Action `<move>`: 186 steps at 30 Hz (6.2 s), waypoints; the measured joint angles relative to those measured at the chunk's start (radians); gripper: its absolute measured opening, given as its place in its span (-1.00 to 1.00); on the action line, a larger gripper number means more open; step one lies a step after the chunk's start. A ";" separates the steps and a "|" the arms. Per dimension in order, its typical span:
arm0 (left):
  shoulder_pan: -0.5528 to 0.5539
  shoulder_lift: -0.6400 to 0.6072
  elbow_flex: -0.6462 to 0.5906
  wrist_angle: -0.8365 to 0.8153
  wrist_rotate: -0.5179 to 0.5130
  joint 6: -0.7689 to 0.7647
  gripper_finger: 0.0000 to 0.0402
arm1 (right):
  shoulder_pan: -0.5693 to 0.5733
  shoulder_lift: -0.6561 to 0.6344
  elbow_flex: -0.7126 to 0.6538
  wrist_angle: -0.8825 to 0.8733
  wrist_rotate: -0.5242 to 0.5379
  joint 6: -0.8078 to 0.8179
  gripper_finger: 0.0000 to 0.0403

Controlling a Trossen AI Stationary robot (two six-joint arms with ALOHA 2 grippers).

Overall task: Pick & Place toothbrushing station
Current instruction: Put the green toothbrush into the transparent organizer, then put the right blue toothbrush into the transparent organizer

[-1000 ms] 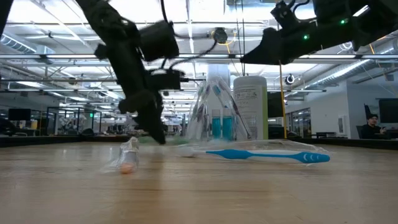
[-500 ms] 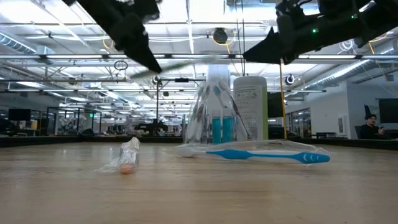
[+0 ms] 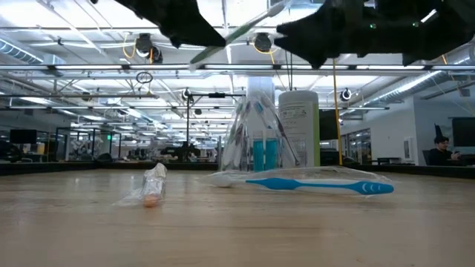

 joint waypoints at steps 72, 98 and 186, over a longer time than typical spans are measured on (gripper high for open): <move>0.121 0.231 0.018 0.268 0.291 -0.074 -0.25 | -0.070 0.144 0.147 -0.115 -0.103 0.176 -0.94; 0.138 0.230 0.018 0.217 0.263 -0.128 -0.95 | -0.071 0.054 0.147 -0.276 -0.085 0.125 -0.41; 0.166 0.614 -0.214 1.112 -0.296 -0.137 -0.27 | -0.063 -0.133 0.146 -0.719 0.080 0.181 -0.07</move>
